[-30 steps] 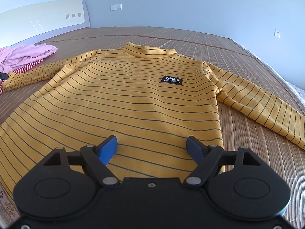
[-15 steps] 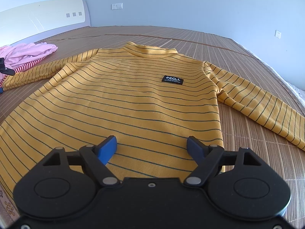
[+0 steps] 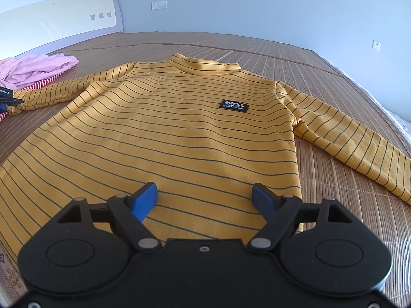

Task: Fold clothes
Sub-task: 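Grasp the sleeve cuff with the left tool and lift it toward the collar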

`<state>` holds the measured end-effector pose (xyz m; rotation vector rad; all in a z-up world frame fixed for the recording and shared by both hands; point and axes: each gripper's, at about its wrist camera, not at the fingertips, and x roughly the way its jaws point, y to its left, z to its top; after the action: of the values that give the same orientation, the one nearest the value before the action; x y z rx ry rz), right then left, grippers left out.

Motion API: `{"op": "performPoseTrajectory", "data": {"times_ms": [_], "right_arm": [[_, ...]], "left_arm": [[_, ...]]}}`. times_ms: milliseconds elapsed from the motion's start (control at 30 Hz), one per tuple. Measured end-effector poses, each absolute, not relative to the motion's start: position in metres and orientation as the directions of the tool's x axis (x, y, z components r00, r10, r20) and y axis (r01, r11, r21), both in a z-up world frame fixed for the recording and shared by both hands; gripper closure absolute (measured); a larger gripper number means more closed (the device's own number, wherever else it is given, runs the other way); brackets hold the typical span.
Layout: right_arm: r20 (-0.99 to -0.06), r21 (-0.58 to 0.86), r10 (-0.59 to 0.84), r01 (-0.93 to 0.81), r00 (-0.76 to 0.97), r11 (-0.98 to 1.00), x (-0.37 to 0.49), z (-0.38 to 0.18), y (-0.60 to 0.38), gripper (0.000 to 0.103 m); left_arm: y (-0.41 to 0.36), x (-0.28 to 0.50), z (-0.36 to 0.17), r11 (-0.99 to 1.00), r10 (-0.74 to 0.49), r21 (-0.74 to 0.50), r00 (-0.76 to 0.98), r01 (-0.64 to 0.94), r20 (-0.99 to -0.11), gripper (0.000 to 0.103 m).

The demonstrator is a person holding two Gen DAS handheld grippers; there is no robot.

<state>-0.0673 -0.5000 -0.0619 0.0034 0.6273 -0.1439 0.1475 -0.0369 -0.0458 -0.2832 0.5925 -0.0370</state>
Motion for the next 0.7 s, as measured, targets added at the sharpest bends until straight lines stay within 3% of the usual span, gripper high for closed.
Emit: {"op": "performPoseTrajectory", "data": {"times_ms": [100,233,367,700], "right_arm": [[-0.586,-0.042,-0.135,0.137,0.799,0.99,-0.067,-0.062,-0.499,0.021],[-0.586,-0.042,-0.136,0.137,0.799,0.99,-0.067,-0.061,-0.499,0.021],[-0.588,-0.041,-0.135,0.137,0.798,0.99,-0.067,-0.061,-0.499,0.021],[-0.59,-0.038,-0.129,0.132,0.797,0.991,-0.067,-0.061,-0.501,0.021]], "left_arm": [[-0.042,0.146,-0.037,0.963,-0.143,-0.27,0.844,-0.003,-0.517,0.087],[-0.066,0.138,-0.003,0.955,-0.213,-0.277,0.887,0.102,-0.41,0.09],[-0.127,0.133,0.039,0.925,-0.36,-0.246,0.873,0.289,-0.33,0.09],[-0.264,0.104,0.043,0.754,-0.657,-0.265,0.692,0.601,-0.3,0.09]]}}
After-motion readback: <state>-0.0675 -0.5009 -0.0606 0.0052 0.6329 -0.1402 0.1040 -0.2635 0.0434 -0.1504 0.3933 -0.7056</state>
